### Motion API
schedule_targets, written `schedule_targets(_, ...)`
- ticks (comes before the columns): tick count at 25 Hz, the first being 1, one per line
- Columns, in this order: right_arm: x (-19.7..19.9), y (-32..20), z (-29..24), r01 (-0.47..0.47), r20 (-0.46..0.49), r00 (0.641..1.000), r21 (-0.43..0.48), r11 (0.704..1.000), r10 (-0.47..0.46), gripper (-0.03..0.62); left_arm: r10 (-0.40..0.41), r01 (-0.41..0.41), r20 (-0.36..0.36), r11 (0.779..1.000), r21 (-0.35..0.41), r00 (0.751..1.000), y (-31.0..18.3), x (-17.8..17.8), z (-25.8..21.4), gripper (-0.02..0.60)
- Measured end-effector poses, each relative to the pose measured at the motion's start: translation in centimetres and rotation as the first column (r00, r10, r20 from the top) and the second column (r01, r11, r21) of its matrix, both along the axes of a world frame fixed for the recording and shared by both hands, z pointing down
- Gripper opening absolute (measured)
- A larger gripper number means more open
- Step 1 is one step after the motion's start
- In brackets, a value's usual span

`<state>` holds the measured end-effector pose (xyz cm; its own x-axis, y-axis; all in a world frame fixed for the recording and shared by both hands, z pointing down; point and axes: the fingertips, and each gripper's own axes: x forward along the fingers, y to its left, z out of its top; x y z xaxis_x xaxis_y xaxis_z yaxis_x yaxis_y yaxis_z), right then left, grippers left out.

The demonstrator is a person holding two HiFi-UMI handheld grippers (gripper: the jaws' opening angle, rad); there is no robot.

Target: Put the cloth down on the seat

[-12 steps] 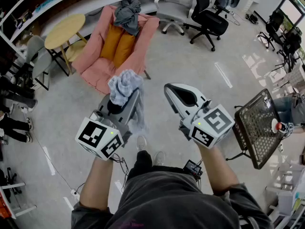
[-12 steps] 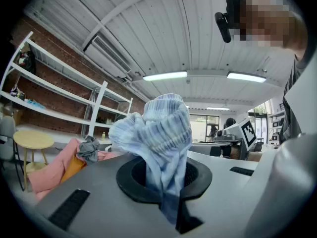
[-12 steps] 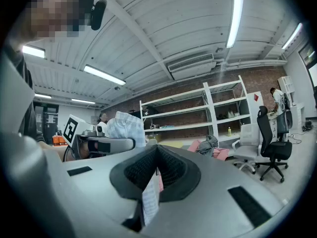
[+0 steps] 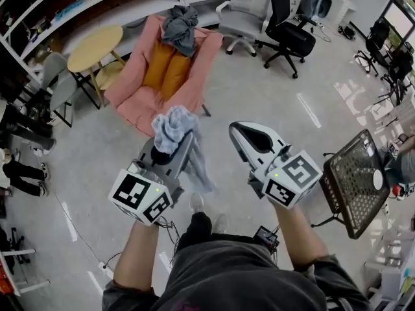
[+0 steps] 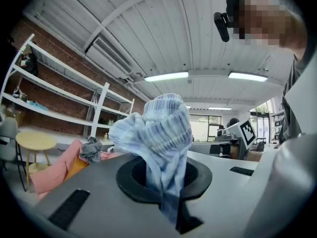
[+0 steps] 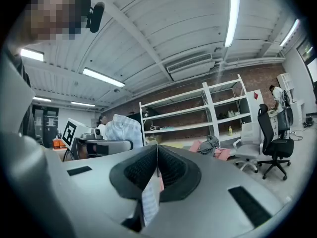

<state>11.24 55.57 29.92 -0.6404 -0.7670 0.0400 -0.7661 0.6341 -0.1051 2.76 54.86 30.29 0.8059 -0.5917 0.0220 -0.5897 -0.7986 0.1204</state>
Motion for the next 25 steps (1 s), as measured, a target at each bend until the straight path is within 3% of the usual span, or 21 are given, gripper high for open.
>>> schedule_targets(8, -1.1, -2.9, -0.4, 0.012, 0.011, 1.0, -0.004, 1.0, -0.012, 0.017, 0.004, -0.005, 0.009, 1.0, 0.031, 1.0, -2.9, -1.2, -1.5, 0.038)
schedule_targets(16, -3.5, -11.2, -1.9, 0.018, 0.008, 1.0, 0.003, 1.0, -0.018, 0.017, 0.027, -0.028, 0.012, 0.998, 0.051, 1.0, -10.9, -2.2, -3.0, 0.038)
schedule_targets(25, -7.9, -18.7, -2.2, 0.017, 0.0, 1.0, 0.022, 1.0, -0.017, 0.017, 0.028, -0.029, 0.005, 0.998, 0.051, 1.0, -18.1, -6.1, -3.1, 0.038)
